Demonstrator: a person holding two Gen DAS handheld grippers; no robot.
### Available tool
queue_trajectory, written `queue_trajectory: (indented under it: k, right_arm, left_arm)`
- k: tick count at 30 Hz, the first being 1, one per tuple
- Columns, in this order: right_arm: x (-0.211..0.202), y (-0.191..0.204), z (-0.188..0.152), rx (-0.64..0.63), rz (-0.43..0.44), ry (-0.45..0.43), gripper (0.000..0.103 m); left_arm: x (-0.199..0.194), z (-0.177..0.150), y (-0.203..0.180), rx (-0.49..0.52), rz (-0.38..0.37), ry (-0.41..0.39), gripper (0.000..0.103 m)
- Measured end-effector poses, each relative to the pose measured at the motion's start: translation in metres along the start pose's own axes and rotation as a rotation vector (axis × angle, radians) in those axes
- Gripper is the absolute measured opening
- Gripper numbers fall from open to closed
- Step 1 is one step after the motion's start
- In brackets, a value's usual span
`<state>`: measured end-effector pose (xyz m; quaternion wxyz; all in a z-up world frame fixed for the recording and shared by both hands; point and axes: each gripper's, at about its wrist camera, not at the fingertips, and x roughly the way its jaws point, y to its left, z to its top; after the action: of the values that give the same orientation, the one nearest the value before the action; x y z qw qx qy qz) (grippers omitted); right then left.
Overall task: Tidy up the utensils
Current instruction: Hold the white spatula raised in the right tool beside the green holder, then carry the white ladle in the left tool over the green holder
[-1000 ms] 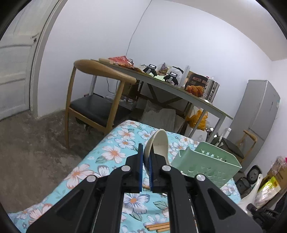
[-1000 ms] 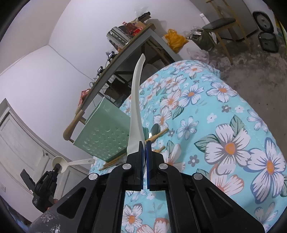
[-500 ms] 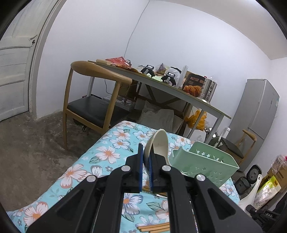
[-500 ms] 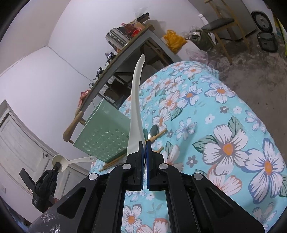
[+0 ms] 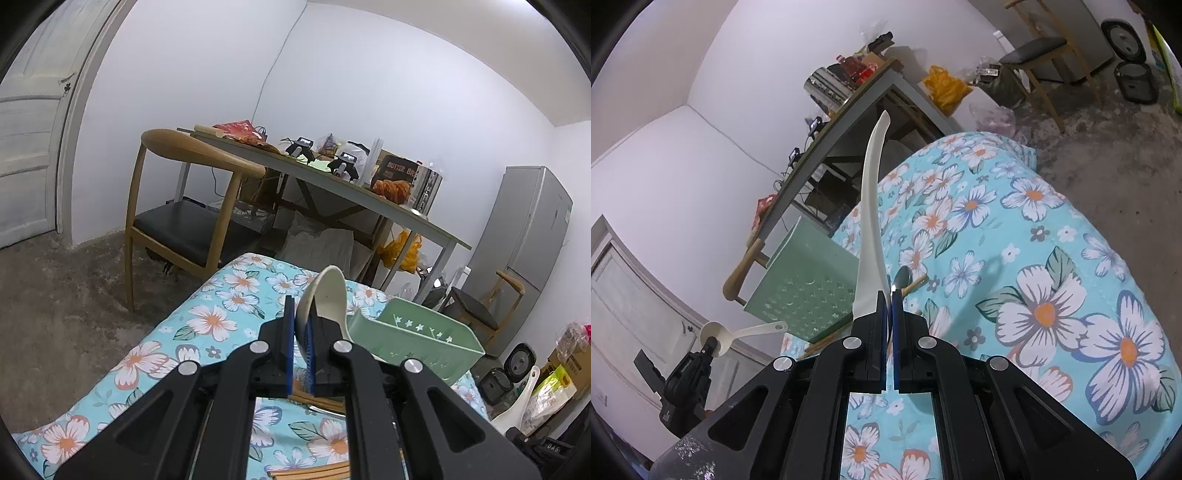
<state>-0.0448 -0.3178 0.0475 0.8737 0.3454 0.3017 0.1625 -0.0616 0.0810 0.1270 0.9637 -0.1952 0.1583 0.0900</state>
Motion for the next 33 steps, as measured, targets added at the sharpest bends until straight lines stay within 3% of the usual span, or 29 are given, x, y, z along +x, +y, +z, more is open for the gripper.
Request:
queue_trajectory:
  k: [33]
  right_arm:
    - [-0.018,-0.023,0.011,0.084,0.017,-0.035,0.002]
  left_arm:
    - [-0.006,0.014,-0.028,-0.024,-0.054,-0.04,0.005]
